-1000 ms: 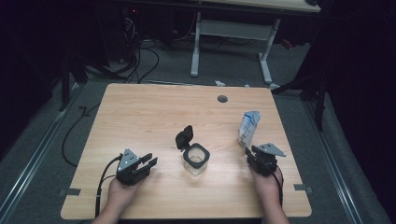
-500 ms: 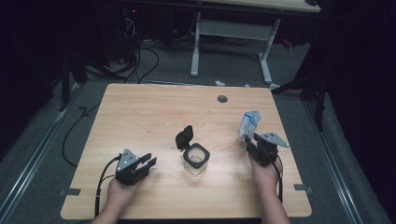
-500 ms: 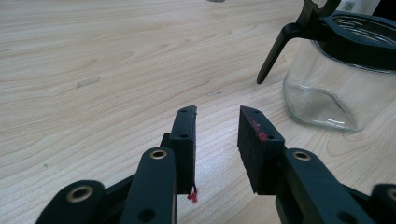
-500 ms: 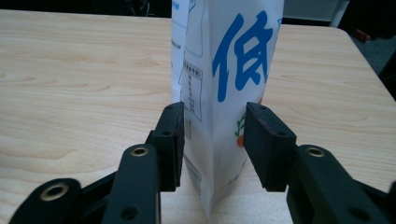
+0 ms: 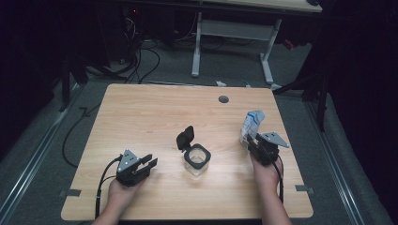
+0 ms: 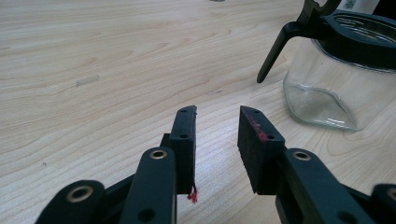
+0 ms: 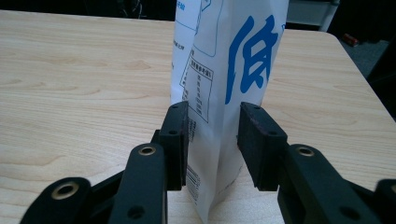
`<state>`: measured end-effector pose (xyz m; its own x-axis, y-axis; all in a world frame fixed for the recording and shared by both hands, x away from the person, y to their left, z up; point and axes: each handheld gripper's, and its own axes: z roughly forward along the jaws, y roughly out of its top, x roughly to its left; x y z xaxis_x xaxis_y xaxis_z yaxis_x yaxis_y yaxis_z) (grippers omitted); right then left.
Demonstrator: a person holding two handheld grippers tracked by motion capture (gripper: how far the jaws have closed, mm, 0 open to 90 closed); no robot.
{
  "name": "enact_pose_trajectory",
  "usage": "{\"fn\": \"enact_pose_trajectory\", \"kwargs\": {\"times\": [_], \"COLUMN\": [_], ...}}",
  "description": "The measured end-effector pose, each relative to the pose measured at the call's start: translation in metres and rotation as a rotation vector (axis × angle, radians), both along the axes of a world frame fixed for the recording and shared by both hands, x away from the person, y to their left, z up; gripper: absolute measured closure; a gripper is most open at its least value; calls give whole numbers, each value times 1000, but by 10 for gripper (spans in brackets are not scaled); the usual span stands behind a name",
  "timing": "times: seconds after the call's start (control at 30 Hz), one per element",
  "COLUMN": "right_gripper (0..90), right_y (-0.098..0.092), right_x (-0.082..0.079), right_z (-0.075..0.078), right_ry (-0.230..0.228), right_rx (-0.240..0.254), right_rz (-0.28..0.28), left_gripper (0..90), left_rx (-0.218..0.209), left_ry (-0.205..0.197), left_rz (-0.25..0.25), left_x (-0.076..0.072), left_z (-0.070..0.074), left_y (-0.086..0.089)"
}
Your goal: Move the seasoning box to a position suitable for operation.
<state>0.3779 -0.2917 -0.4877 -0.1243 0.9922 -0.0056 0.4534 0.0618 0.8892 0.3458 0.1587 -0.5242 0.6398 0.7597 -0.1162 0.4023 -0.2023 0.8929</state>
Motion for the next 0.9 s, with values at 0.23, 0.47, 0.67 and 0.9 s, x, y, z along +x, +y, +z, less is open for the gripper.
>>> {"fn": "enact_pose_trajectory", "kwargs": {"times": [0.23, 0.47, 0.67, 0.9], "right_gripper": [564, 753, 843, 557], "right_y": [1, 2, 0, -3], "right_x": [2, 2, 2, 4], "right_z": [0, -1, -3, -5], "right_ry": [10, -2, -4, -12], "right_rx": [4, -5, -11, 21], "right_rz": [6, 5, 20, 17], "left_gripper": [678, 678, 679, 680], "left_rx": [0, 1, 1, 4], "left_ry": [-1, 0, 0, 1], "left_rz": [0, 0, -1, -1], "left_x": [0, 0, 0, 0], "left_z": [0, 0, 0, -1], "left_y": [0, 0, 0, 0]}}
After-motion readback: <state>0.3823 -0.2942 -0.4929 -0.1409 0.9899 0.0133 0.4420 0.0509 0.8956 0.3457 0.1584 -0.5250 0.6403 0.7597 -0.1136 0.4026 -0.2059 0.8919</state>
